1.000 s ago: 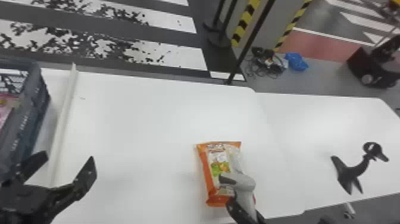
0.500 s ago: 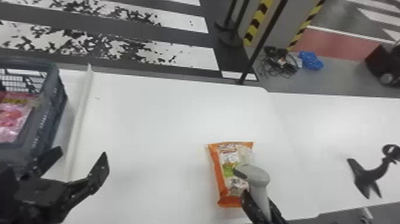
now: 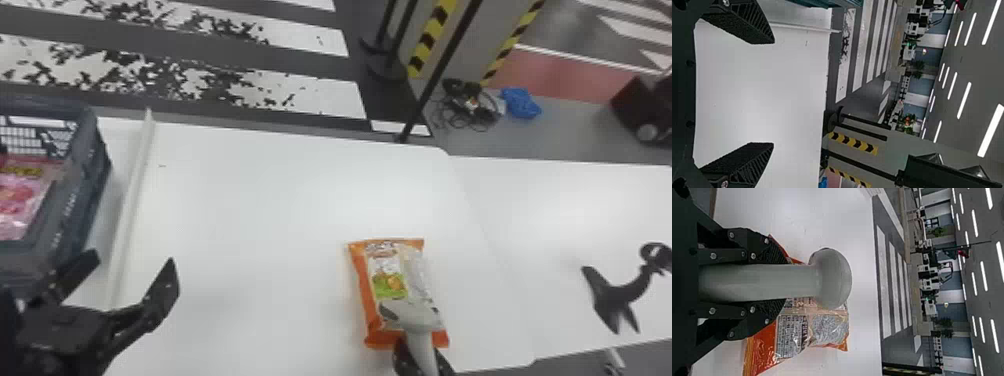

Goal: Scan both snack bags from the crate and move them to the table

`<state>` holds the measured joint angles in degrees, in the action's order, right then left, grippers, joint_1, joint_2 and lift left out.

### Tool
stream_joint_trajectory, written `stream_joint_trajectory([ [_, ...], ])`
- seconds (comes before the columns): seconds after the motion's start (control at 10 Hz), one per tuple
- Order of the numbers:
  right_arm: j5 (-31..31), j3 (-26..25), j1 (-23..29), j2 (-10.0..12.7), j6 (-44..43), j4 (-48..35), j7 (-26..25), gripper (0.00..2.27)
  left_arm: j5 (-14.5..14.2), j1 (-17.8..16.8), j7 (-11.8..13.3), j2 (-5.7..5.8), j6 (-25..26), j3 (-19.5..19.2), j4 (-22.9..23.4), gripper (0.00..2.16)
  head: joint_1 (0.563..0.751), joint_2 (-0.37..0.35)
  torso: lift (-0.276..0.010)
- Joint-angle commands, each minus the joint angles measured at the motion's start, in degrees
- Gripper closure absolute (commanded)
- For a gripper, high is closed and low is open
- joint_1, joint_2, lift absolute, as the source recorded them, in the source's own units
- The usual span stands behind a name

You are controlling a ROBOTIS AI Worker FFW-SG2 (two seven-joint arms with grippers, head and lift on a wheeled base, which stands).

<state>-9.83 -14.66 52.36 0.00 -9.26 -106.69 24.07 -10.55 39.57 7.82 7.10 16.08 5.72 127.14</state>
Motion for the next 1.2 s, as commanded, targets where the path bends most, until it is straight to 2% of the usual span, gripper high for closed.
stream_joint_trajectory([
  [0.0, 0.07, 0.15, -1.2, 0.05, 0.08, 2.19, 0.01, 2.24, -1.67, 1.12, 0.44, 0.02, -1.53, -0.62, 0.48, 0.06, 0.695, -0.294, -0.087],
  [0.1, -0.01, 0.51, -1.91, -0.09, 0.25, 3.33, 0.01, 2.24, -2.64, 1.56, 0.88, -0.07, -2.06, -0.89, 1.27, 0.06, 0.695, -0.295, -0.087],
  [0.4, -1.42, 0.68, -1.47, -0.09, -1.33, 3.59, 0.01, 2.24, -2.2, 1.65, 0.88, 0.02, -2.06, -1.06, 1.01, 0.06, 0.695, -0.283, -0.087],
  [0.7, -8.54, -2.57, 1.61, 0.0, -0.98, -3.35, 1.24, 2.24, -1.93, 1.39, 0.79, 0.02, -1.7, -1.24, 0.92, 0.06, 0.695, -0.293, -0.087],
  [0.8, -9.51, -5.3, 0.2, -0.09, 2.72, -4.76, 1.59, 2.24, -1.93, 1.56, 0.79, 0.02, -1.7, -1.24, 1.09, 0.06, 0.695, -0.307, -0.087],
  [0.9, -11.35, -9.6, -4.46, -0.09, 11.68, -4.41, 3.97, 2.24, -1.85, 1.74, 0.88, 0.2, -1.7, -1.06, 1.45, 0.06, 0.695, -0.331, -0.087],
  [1.0, -11.35, -12.41, -8.24, -0.26, 14.67, -3.7, 4.58, 2.24, -1.85, 2.97, 0.88, 0.64, -1.7, -1.41, 2.32, 0.06, 0.695, -0.35, -0.087],
  [1.1, -11.26, -14.26, -12.81, -3.08, 17.83, -0.89, 5.37, 2.24, -1.76, 3.5, 0.97, 0.64, -1.53, -1.5, 2.5, 0.06, 0.695, -0.35, -0.087],
])
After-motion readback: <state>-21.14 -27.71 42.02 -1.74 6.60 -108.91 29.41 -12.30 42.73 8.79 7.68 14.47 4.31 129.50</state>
